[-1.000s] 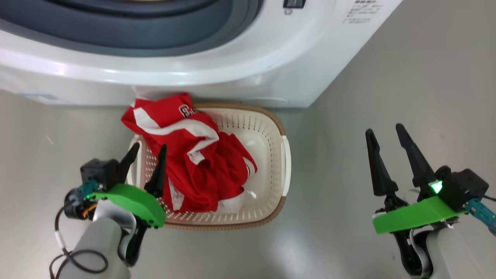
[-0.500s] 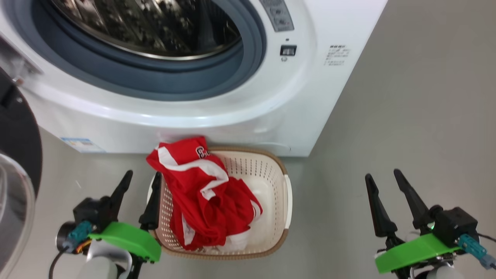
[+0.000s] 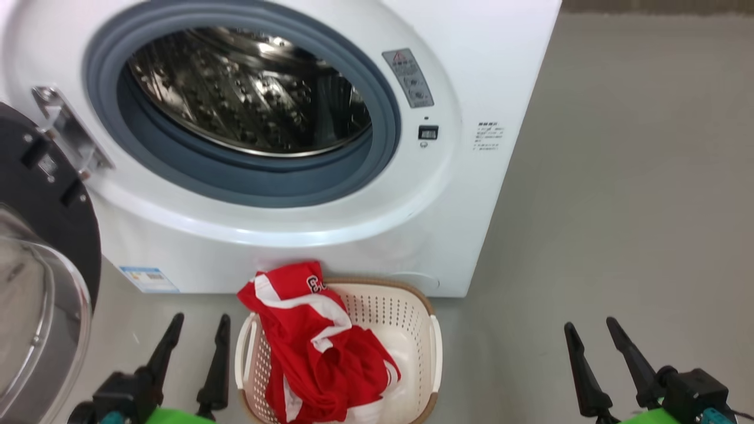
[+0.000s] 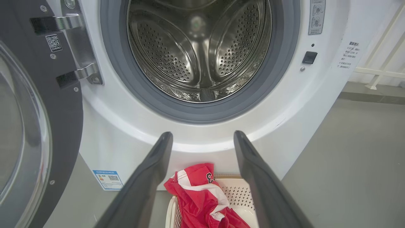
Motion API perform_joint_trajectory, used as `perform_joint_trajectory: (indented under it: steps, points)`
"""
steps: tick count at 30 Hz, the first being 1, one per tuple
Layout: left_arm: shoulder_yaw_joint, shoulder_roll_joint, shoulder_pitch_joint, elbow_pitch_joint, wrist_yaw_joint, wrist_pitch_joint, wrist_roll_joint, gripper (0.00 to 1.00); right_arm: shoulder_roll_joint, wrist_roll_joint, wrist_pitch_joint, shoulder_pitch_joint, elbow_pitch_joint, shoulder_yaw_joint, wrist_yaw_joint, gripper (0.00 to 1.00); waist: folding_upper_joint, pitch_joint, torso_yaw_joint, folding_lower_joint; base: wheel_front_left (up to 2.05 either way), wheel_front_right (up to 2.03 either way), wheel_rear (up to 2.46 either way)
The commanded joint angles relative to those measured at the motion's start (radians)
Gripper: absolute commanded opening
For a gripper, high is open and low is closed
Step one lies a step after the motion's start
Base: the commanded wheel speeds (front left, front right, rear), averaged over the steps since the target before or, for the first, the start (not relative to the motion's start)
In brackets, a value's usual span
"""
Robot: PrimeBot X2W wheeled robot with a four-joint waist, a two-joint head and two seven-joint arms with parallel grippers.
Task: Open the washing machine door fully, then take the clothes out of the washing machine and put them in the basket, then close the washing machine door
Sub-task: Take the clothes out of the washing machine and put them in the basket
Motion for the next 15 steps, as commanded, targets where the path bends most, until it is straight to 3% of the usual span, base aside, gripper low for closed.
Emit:
perform_joint_trajectory:
  steps: [1,15]
  points:
    - [0.042,0.011,0.018,-0.047,-0.005,-0.005,0.016,1.00,-0.008,0.002,-0.006,0.004,-0.026,0.017,0.005,1.00,0.0000,-0.046,-0.008,0.0000,0.00,0.00,0.00]
    - [0.099,-0.001,0.184,-0.187,-0.005,-0.005,0.062,1.00,-0.008,0.003,-0.006,0.088,-0.055,-0.014,0.005,1.00,0.0000,-0.099,-0.022,0.0000,0.00,0.00,0.00]
